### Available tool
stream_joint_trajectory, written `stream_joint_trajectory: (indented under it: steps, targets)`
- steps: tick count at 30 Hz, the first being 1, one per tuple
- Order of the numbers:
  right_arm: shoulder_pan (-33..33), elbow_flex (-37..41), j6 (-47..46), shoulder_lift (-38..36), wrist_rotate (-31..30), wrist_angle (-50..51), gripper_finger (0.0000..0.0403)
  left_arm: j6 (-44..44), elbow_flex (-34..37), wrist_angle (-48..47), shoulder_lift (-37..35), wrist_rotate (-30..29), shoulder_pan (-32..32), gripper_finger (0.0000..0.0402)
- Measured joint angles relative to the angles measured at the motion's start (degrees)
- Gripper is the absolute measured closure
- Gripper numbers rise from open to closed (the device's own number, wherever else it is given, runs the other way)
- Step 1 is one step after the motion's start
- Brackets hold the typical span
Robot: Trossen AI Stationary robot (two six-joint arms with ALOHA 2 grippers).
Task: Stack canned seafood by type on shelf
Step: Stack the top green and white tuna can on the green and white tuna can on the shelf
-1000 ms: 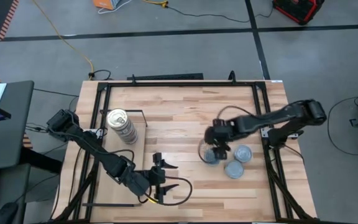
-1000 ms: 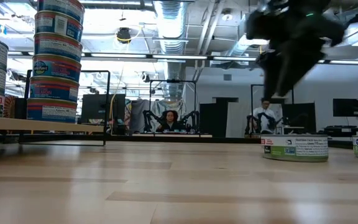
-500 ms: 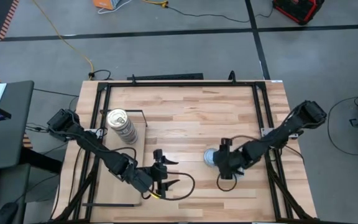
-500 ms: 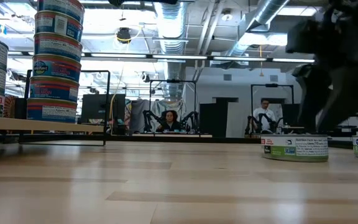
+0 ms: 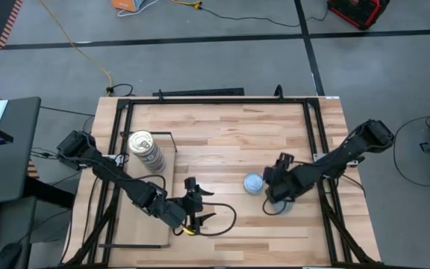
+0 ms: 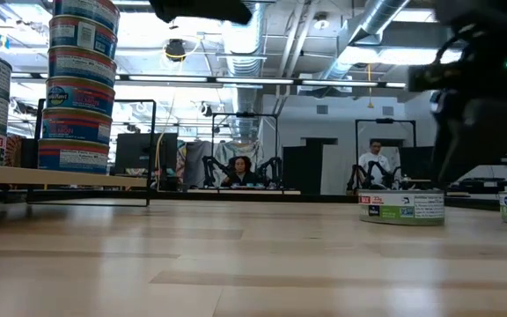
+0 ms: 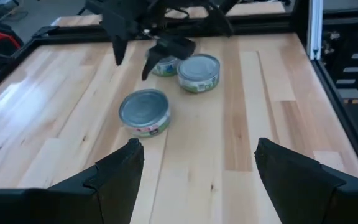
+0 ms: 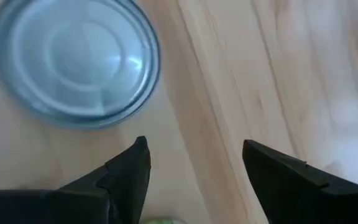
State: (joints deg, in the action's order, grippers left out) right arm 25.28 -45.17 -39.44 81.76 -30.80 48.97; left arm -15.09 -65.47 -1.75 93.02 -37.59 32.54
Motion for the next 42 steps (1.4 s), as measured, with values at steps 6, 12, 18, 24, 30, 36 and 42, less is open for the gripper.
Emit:
stream_joint_trajectory:
  steps: [6, 12, 18, 24, 30, 36, 42]
  targets:
    - [-5.51, 3.65, 6.12, 0.04, 2.64, -11.07, 0.0113, 1.89, -0.17, 0.52, 2.27, 4.21, -0.27, 0.0107]
    - [-5.66, 4.47, 12.22, 0.04, 8.23, -26.09, 0.0113, 8.53, -0.13, 0.98, 5.79, 5.24, -0.42, 0.0107]
    - [-4.02, 4.17, 19.12, 0.04, 15.37, -37.97, 0.0113, 10.44, -0.13, 1.44, 9.39, 5.83, -1.82, 0.0107]
    - [-2.76, 3.23, 19.43, 0.35, 15.47, -38.59, 0.0113, 3.49, -0.13, 1.44, 9.04, 5.76, -2.99, 0.0107]
    - [-0.69, 3.64, 20.5, 4.27, 11.94, -48.0, 0.0113, -0.21, -0.13, 1.74, 9.21, 5.74, -4.41, 0.0107]
    - [-0.08, 5.35, 18.54, 7.82, 9.19, -48.38, 0.0113, -1.87, -0.13, 2.52, 9.21, 5.45, -4.63, 0.0107]
    - [1.0, 5.7, 17.44, 9.92, 7.38, -49.3, 0.0113, -0.76, -0.13, 2.77, 9.21, 5.46, -4.66, 0.0107]
